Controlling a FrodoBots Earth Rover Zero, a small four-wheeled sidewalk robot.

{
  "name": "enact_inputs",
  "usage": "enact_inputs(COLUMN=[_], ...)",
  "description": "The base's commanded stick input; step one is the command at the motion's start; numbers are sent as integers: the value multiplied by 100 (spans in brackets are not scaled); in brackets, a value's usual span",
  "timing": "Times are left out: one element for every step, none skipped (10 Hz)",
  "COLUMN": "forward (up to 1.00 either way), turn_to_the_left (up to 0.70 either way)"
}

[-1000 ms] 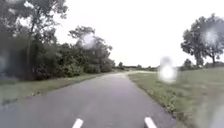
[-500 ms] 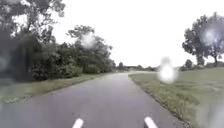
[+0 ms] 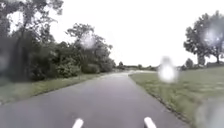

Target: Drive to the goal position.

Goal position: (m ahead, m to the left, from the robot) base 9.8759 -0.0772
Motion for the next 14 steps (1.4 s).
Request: enact_inputs(forward=[85, 85, 85, 85, 85, 85, 85, 85, 85, 85, 85, 85, 85, 85], turn_to_the_left=[0, 0, 0, 0, 0, 0, 0, 0, 0, 0, 0, 0, 0, 0])
